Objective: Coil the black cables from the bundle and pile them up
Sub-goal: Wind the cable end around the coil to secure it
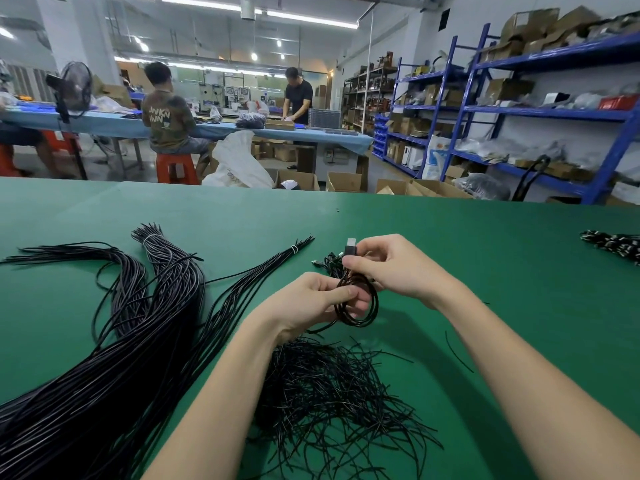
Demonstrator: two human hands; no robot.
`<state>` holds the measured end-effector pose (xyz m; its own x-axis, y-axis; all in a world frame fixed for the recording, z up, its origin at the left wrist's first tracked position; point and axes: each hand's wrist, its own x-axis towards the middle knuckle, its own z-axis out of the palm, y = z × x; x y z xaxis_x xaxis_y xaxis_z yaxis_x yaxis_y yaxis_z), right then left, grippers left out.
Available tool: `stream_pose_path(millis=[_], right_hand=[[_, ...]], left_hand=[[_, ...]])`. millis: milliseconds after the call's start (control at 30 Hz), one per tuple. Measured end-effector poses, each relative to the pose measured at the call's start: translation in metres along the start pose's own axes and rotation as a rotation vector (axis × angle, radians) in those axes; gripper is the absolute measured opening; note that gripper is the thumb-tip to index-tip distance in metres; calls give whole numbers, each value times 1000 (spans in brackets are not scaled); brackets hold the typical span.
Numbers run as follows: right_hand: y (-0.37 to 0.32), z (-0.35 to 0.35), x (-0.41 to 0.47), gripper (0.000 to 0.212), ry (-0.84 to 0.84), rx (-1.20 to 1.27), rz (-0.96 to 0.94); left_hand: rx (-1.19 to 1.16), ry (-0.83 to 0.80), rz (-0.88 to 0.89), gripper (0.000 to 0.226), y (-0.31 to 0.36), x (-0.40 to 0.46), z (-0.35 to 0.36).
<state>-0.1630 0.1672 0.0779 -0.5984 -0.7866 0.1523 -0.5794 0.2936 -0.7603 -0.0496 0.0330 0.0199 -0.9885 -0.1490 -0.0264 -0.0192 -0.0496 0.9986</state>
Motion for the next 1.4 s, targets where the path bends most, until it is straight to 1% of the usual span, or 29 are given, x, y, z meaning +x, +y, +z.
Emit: stream_pose_path(millis=[67,133,267,433,533,600,733,900,1000,1100,1133,1200,1267,1367,1400], right_hand=[[-1,-5,-2,18,-54,-22,-8],[-2,-9,-3,7,-100,-82,-9],[-2,-6,-1,7,0,-242,-72],[4,-5,-3,6,44,-218,-127],[8,1,-4,5,102,-230,-157],[12,5,-5,5,139,-209,-171],[19,10,-8,7,205,-61,-201],[25,13,-12,14,230,75,-267],[26,16,-13,19,209,165,-234],[26,19,-9,20,226,312,-102],[25,19,-7,21,230,318,-42],[23,19,-3,29,191,226,30],[20,19,-1,36,152,163,54],[18,19,3,40,185,185,58],[18,19,4,38,189,206,68]], left_hand=[[-3,36,-5,24,1,-1,2],[21,48,-17,25,3,-3,3],[42,44,-42,30,7,-5,6],[160,57,-18,32,12,-7,9],[146,42,-1,33,13,-6,18],[80,7,-6,32,13,-7,22],[-54,-48,-34,31,15,-8,22],[-169,-96,-64,23,15,-6,23],[-200,-130,-81,18,15,-6,23],[-215,-142,-76,18,14,-6,24],[-221,-138,-77,19,13,-5,26],[-239,-129,-94,21,12,-3,29],[-282,-136,-124,26,12,-1,30],[-415,-156,-147,42,15,0,25],[-459,-144,-154,44,16,1,24]])
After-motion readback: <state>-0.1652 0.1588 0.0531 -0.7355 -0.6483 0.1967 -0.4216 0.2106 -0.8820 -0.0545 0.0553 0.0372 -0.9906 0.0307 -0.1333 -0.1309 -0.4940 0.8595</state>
